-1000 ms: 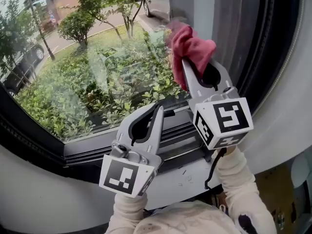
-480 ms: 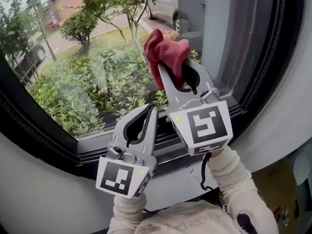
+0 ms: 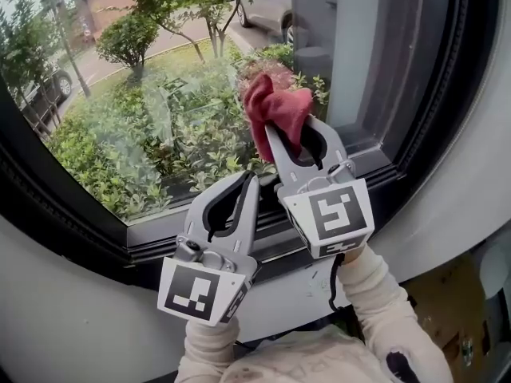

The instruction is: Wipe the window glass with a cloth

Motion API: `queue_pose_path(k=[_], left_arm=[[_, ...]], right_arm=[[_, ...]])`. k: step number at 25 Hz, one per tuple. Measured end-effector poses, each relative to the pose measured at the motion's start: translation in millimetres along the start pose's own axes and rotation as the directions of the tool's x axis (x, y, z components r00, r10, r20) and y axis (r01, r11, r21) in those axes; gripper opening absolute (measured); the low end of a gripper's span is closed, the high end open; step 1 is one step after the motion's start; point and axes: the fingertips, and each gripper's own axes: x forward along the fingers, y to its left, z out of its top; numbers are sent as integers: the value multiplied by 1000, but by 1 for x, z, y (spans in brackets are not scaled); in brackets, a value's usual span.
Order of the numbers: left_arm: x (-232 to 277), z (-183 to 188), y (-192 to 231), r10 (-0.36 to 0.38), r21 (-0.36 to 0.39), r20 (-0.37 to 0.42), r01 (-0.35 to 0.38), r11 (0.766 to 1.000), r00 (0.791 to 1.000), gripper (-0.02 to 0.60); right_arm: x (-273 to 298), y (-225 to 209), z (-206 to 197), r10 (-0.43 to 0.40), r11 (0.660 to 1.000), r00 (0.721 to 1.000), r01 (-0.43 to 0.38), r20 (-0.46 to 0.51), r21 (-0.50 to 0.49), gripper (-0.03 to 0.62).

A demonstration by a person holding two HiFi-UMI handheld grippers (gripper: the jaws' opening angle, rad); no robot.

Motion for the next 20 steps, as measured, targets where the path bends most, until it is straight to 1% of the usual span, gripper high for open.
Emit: queue_pose_path(k=[3,9,20], left_arm=[[6,0,-7,-6,1,-1,6,1000,1000,101],[28,-2,-28,-18,7,-1,18,1000,1000,101],[87,-2,-74,-68,22,14,68,997,998,101]], right_arm=[[-4,-16,-2,-14,1000,1000,14,2,5,91],[-17,-64,-12,-61,998,998,61,-7,11,92],[-43,-156,-25,-143,990,990,143,-13,6,92]])
